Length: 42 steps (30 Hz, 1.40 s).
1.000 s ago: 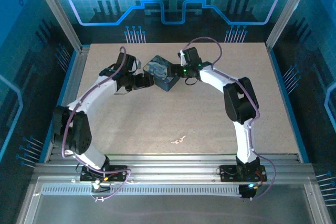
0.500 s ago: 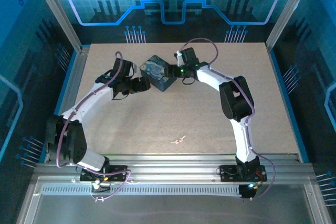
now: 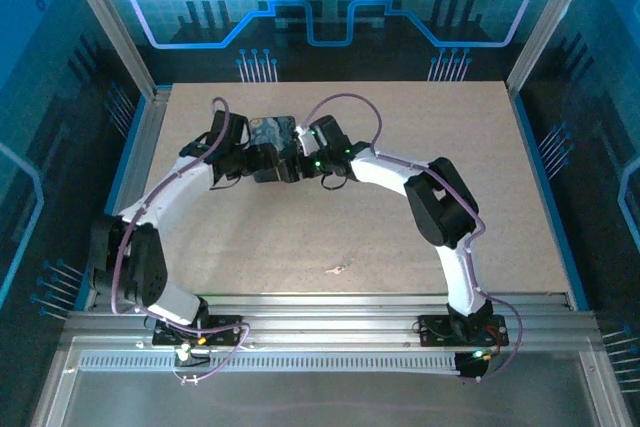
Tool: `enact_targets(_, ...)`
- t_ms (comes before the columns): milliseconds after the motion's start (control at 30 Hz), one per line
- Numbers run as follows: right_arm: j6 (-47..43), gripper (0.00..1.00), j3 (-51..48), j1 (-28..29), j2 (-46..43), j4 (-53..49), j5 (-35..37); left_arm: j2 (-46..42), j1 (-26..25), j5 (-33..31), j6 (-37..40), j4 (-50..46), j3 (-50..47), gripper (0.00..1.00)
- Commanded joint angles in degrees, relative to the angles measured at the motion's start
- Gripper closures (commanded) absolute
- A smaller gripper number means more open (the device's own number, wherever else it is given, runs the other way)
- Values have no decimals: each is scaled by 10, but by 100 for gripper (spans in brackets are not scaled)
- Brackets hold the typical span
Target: Unlock the padlock with the key
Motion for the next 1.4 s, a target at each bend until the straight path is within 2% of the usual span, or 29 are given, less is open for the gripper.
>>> enact_targets(0,15,22,-9,-13,-30,11,-15,41,35,-12,-6,16,36,19)
enact_targets(333,17,22,-58,-48,-87,-1,2,162,59,-9,41,42,118,20)
enact_targets(500,20,22,-58,-56,-85,-3,-3,199,55,18,49,67,132,23)
enact_targets(667,40,23,-46,-57,-64,10,-6,223,29,-16,113,57,149,27)
enact_targets(733,63,29,-30,-55,-43,21,-4,225,19,-15,126,64,146,31)
enact_targets(800,95,36,-9,-55,-17,29,-1,228,11,-2,138,72,143,39)
enact_targets(900,148,40,-3,-53,10,53,22,235,-4,17,157,73,149,47)
enact_targets(1067,191,44,-24,-55,16,76,84,245,-28,24,178,67,170,49)
enact_targets(1233,195,57,-65,-51,-9,87,91,245,-39,76,165,78,177,50)
enact_targets(1367,199,58,-125,-28,-58,105,107,250,-61,94,174,58,200,50)
